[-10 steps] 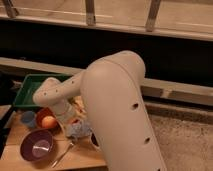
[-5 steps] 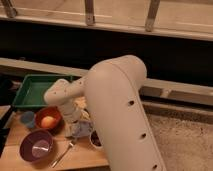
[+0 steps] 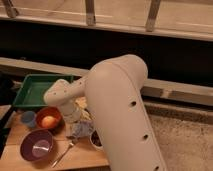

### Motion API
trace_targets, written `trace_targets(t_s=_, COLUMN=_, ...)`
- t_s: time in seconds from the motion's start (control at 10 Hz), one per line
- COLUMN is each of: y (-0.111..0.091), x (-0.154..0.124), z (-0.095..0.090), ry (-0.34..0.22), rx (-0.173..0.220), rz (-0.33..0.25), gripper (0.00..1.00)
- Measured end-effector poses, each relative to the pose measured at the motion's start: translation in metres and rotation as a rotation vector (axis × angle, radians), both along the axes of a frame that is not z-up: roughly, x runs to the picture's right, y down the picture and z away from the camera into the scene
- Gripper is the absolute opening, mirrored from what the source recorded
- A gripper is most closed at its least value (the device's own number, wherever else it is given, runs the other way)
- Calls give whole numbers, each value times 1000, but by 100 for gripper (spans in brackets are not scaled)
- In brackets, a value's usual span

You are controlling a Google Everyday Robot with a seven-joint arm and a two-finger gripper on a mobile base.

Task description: Place towel in plastic cup

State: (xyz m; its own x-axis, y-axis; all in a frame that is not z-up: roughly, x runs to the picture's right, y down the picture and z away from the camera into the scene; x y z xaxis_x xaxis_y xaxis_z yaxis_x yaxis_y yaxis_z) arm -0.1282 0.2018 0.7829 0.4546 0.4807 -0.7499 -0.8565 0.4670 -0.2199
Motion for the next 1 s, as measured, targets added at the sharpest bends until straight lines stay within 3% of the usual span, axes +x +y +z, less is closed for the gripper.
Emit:
trace_targets(t_s=0.4, y=0, x=2, z=0, ry=18, rx=-3, rz=9, gripper=73)
trace_targets(t_s=1.0, y=10, x=1, z=33, ry=32, rx=-56, rz=56, gripper=73)
